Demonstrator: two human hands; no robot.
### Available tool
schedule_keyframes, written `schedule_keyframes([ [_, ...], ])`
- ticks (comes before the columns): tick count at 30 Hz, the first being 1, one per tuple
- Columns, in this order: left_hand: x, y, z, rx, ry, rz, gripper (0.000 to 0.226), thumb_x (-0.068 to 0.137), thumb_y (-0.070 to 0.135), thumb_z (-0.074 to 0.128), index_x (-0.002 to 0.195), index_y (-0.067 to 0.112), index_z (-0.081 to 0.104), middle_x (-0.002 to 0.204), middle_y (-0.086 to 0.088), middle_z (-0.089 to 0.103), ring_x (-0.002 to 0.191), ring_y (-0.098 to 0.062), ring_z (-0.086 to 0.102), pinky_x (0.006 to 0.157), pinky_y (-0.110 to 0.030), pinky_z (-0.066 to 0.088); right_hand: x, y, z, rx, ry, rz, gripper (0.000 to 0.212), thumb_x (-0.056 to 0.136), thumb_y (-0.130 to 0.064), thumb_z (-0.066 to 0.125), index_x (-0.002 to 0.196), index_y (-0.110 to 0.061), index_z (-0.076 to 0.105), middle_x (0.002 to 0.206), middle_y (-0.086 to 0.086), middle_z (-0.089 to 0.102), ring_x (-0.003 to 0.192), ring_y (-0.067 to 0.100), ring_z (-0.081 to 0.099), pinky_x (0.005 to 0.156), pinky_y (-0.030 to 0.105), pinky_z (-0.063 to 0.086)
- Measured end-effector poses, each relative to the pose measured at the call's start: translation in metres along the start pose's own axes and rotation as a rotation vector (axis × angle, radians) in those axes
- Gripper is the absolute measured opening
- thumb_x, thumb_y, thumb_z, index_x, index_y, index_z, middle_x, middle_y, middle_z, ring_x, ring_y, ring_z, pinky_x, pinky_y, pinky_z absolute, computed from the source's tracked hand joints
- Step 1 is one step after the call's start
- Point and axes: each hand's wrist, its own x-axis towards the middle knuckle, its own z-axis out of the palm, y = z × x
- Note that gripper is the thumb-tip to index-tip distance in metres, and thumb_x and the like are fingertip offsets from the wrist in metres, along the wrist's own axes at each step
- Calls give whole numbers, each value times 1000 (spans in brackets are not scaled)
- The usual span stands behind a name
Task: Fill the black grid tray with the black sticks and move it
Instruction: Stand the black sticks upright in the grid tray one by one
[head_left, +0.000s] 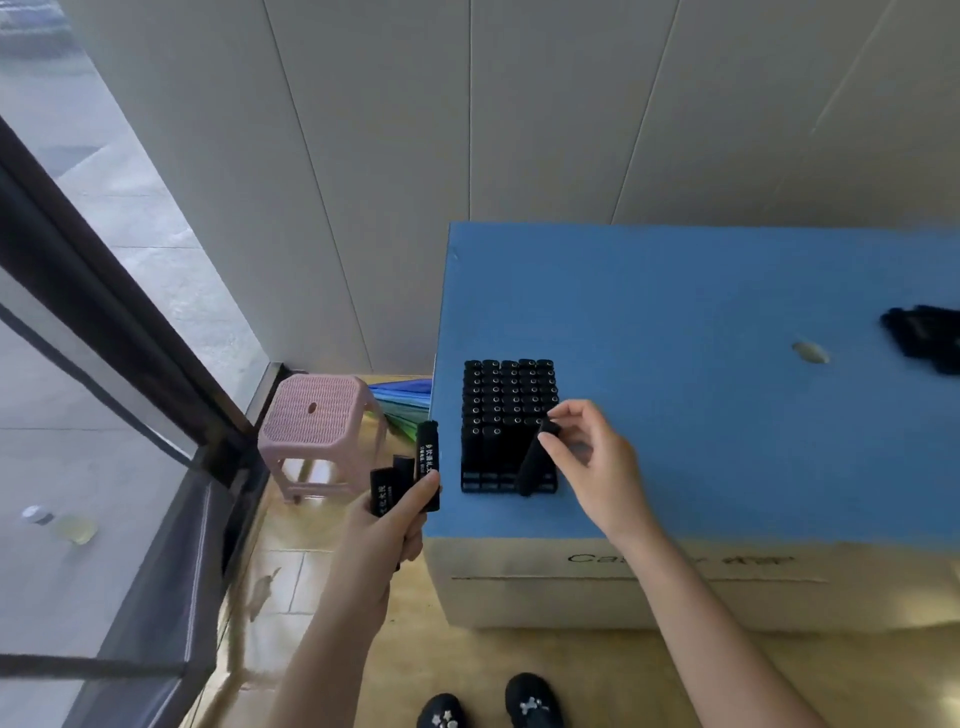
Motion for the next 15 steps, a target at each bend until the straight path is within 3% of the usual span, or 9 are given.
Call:
schedule_keyframes([
  [4, 6, -2, -4, 12, -63, -24, 29, 79, 27, 66, 92, 4, 55, 49, 5, 28, 45, -11, 22, 51, -26, 20, 1, 0, 8, -153, 40, -118, 18, 83, -11, 66, 98, -17, 59, 90, -23, 59, 83, -3, 61, 76, 9, 49],
  [9, 7, 1, -1, 24, -105, -31, 50, 60, 43, 70, 91, 8, 54, 51, 2, 29, 48, -14, 21, 52, -26, 19, 4, 2, 13, -308, -10, -271, 15, 81, -9, 69, 96, -11, 65, 89, -5, 68, 82, 4, 62, 76, 15, 51],
  [15, 12, 4, 1, 33, -120, 15, 61, 52, 52, 72, 89, 6, 57, 52, -1, 32, 48, -14, 24, 53, -28, 20, 11, 1, 8, -417, -79, -384, 11, 78, -10, 72, 89, -11, 69, 89, -5, 71, 80, 6, 65, 72, 21, 51],
])
